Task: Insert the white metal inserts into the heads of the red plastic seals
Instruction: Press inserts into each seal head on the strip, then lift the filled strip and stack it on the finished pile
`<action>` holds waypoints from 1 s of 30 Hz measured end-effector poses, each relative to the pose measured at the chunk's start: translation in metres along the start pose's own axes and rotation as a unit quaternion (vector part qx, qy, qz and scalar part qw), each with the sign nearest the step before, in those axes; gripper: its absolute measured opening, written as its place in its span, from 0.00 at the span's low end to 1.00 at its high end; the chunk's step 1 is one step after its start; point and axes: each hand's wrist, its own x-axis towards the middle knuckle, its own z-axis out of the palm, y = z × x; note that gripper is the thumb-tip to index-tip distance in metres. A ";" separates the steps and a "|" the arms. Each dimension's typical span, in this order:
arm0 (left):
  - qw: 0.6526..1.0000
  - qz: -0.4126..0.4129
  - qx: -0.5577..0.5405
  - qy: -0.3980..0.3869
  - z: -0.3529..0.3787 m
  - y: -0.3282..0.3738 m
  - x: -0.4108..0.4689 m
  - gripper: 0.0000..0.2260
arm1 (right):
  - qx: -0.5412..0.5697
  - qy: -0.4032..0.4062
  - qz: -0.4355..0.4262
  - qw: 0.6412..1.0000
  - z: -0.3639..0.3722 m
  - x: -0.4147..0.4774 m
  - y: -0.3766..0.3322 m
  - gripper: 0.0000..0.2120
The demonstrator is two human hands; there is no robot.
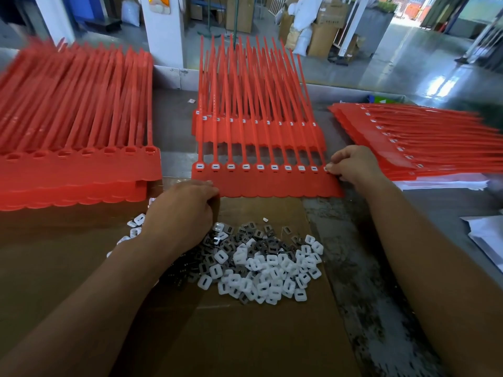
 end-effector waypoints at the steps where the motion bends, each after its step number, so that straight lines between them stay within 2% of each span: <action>1: 1.000 -0.001 -0.001 0.000 0.000 0.000 0.000 0.19 | -0.012 0.010 -0.015 1.000 0.000 -0.002 0.001 0.09; 3: 1.000 0.000 -0.003 0.001 0.000 -0.001 0.000 0.19 | -0.055 0.015 -0.047 0.997 -0.002 -0.006 0.002 0.04; 5: 1.000 0.002 -0.002 0.001 0.000 -0.001 0.000 0.18 | -0.072 -0.004 -0.054 0.996 -0.008 -0.011 0.002 0.06; 9: 1.000 0.002 0.002 0.000 0.000 -0.001 0.001 0.18 | 0.020 -0.097 0.011 0.995 -0.017 -0.021 0.006 0.11; 13: 1.000 0.001 0.002 0.000 0.000 0.000 0.000 0.18 | 0.096 -0.157 0.028 0.982 -0.022 -0.028 0.006 0.05; 16: 1.000 0.001 0.002 0.000 0.000 0.000 0.000 0.18 | 0.178 -0.198 0.036 0.963 -0.020 -0.032 0.004 0.08; 23: 1.000 0.006 0.003 0.007 0.001 -0.001 0.000 0.17 | 0.235 -0.153 -0.017 0.960 -0.013 -0.036 0.002 0.14; 30: 1.000 0.013 -0.004 0.016 0.001 0.000 -0.001 0.17 | 0.260 -0.089 -0.104 0.956 -0.010 -0.035 -0.005 0.16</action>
